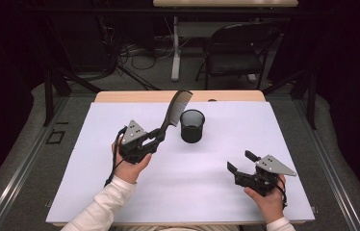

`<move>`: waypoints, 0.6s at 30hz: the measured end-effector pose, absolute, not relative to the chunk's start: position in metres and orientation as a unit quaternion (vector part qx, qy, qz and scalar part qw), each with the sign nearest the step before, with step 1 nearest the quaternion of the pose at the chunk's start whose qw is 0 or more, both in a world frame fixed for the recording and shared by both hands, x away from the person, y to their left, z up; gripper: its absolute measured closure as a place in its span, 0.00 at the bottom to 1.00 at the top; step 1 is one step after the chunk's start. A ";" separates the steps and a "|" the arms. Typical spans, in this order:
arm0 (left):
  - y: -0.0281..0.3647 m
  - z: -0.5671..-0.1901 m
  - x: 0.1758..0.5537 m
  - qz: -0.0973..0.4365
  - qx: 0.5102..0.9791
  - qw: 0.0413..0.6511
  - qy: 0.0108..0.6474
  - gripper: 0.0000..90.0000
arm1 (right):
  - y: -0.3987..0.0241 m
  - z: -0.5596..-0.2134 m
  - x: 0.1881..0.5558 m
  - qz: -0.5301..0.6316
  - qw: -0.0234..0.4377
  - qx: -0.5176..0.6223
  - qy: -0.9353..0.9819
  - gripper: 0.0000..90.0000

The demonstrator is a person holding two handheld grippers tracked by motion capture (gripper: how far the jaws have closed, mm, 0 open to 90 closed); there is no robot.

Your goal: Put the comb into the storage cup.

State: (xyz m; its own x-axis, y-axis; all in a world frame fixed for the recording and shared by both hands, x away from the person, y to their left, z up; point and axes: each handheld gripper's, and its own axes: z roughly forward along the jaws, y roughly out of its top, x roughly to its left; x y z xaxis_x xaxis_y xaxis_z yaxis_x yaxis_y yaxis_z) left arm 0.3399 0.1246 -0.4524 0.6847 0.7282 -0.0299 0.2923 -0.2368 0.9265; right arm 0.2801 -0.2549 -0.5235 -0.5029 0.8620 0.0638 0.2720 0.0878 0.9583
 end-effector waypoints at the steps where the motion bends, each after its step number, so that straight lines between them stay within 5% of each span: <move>1: 0.124 -0.454 0.340 0.211 0.759 0.516 0.337 0.80 | -0.255 -0.523 0.280 0.534 0.276 0.414 0.684 0.21; 18: 0.124 -0.461 0.338 0.225 0.747 0.524 0.342 0.80 | -0.254 -0.523 0.283 0.538 0.266 0.415 0.684 0.21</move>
State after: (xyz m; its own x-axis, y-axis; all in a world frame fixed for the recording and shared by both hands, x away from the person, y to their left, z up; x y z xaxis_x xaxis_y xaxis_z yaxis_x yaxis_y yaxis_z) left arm 0.3376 0.1244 -0.4613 0.6653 0.7462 -0.0214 0.2746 -0.2180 0.9365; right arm 0.2827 -0.2543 -0.5232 -0.5139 0.8538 0.0837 0.2824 0.0762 0.9563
